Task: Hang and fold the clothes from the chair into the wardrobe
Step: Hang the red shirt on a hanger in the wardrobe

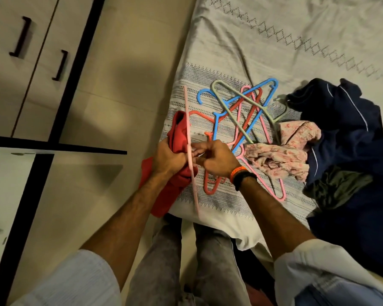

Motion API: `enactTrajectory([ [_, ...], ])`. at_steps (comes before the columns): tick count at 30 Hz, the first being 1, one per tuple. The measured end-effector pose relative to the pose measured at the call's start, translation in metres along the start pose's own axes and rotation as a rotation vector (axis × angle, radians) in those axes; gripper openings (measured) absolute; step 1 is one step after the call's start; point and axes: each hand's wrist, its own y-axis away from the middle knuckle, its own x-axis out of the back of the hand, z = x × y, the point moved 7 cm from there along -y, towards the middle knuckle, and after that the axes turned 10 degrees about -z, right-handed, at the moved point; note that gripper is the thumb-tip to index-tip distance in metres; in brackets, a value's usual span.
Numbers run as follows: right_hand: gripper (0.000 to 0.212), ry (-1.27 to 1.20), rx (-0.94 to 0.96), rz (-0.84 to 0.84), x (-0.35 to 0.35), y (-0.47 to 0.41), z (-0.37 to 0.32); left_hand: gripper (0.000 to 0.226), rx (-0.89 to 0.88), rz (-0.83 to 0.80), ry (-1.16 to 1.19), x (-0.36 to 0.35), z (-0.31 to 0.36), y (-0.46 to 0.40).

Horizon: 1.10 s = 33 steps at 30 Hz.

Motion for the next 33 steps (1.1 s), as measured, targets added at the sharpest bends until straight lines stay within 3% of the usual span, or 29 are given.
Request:
enactTrajectory([
  [2,0.062,0.108,0.036,0.157,0.011,0.003,-0.005,0.043,-0.005,-0.012,-0.033,0.003,0.001,-0.001],
  [4,0.072,0.362,0.197,0.298,0.020,0.007,-0.021,0.037,0.004,-0.041,-0.065,0.005,0.000,-0.004],
  [6,0.076,0.615,0.351,0.296,0.019,0.008,-0.039,0.024,-0.007,-0.105,-0.124,0.004,0.004,-0.004],
  [9,0.066,0.875,0.434,0.208,0.017,-0.001,-0.055,0.024,-0.050,-0.175,-0.175,-0.001,0.008,-0.002],
  [13,0.041,0.966,0.480,0.182,0.021,-0.003,-0.058,0.032,-0.049,-0.158,-0.134,-0.004,0.001,-0.001],
  [17,0.033,1.042,0.593,0.195,0.016,0.005,-0.061,0.036,-0.044,-0.153,-0.059,-0.004,-0.001,0.003],
  [21,0.028,1.006,0.614,0.133,0.016,0.009,-0.057,0.055,-0.062,-0.166,0.060,-0.002,-0.001,0.009],
  [25,0.018,0.980,0.528,0.079,0.030,0.019,-0.054,0.071,-0.014,-0.080,0.076,0.013,-0.006,0.013],
  [29,0.037,0.837,0.301,-0.048,0.048,0.028,-0.045,0.093,0.045,0.054,0.213,0.038,-0.019,0.020],
  [33,0.020,0.666,0.158,-0.175,0.054,0.040,-0.042,0.074,0.038,0.146,0.275,0.063,-0.003,0.045],
])
